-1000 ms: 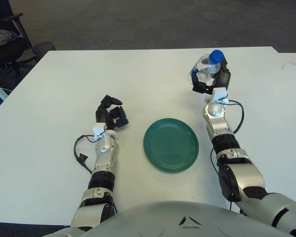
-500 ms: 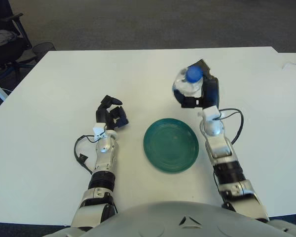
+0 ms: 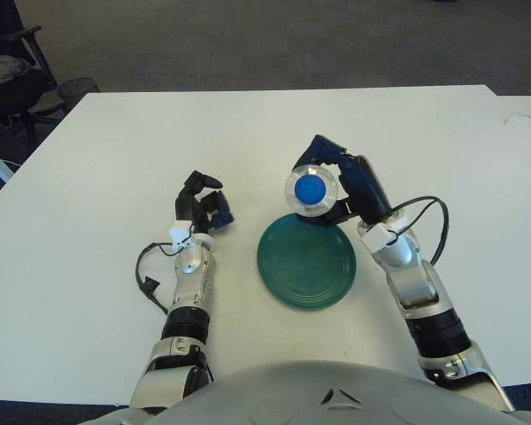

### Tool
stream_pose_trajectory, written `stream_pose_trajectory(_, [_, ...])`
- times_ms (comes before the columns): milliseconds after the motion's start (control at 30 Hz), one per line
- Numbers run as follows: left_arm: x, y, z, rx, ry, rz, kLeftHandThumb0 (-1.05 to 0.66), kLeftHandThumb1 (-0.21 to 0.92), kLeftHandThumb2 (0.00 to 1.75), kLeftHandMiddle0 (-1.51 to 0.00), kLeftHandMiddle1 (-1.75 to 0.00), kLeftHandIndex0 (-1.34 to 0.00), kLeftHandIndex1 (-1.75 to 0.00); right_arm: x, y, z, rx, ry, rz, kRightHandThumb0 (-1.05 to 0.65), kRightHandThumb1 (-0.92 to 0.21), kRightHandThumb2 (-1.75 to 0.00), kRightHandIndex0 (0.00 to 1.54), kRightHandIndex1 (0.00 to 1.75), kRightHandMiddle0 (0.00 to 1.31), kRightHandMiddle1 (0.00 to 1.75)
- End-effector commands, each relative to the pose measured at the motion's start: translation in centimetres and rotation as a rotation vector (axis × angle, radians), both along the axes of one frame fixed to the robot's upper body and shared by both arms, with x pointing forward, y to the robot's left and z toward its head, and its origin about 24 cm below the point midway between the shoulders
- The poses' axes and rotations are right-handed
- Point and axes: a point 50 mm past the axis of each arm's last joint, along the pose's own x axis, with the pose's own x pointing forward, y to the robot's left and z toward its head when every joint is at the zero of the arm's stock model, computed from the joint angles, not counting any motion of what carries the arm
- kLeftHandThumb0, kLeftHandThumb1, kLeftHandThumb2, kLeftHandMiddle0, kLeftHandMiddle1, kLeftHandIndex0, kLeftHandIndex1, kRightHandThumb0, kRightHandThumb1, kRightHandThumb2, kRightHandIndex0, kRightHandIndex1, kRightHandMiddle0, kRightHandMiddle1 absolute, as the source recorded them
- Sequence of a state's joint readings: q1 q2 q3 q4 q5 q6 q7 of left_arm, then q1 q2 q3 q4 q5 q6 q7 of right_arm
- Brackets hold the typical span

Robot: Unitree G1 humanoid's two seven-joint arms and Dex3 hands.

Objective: Put the bottle into the plate.

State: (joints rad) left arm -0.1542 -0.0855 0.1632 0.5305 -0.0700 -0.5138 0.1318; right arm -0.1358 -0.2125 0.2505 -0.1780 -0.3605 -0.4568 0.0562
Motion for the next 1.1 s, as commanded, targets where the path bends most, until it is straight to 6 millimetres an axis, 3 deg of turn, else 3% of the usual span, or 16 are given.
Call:
stream_pose_trajectory(0, [0.2,-0.1,0.2,0.01,-0.01,0.003,-0.53,0.17,1.5,-1.27,-1.75,-0.73,-1.75,0.0,0.1,-0.1,-0.027,0.013,0.062,-0.14,-0.33,-1.3,1.23,1.75,1.0,1.75])
stream_pose_trajectory(433, [0.3,-0.2,0.3,0.01,-0.005,-0.002,-0.53,0.16,1.51,-1.28,-1.75,-0.73,-1.75,-0.1,-0.4,-0.9,-0.171,0.066,0.057,-0.11,-0.35,-1.27,1.15,1.75,0.92,1.75])
stream_pose_trajectory(1067, [0.5,-0.1,0.4,-0.011,-0.016,-0.028,-0.56,0.11,1.57,-1.27,-1.75,-0.78,-1.75,0.3,-0.7,-1.2,-0.243,0.055,0.013,-0.08,-0.35,-1.28,1.08,1.75,0.88,1.75])
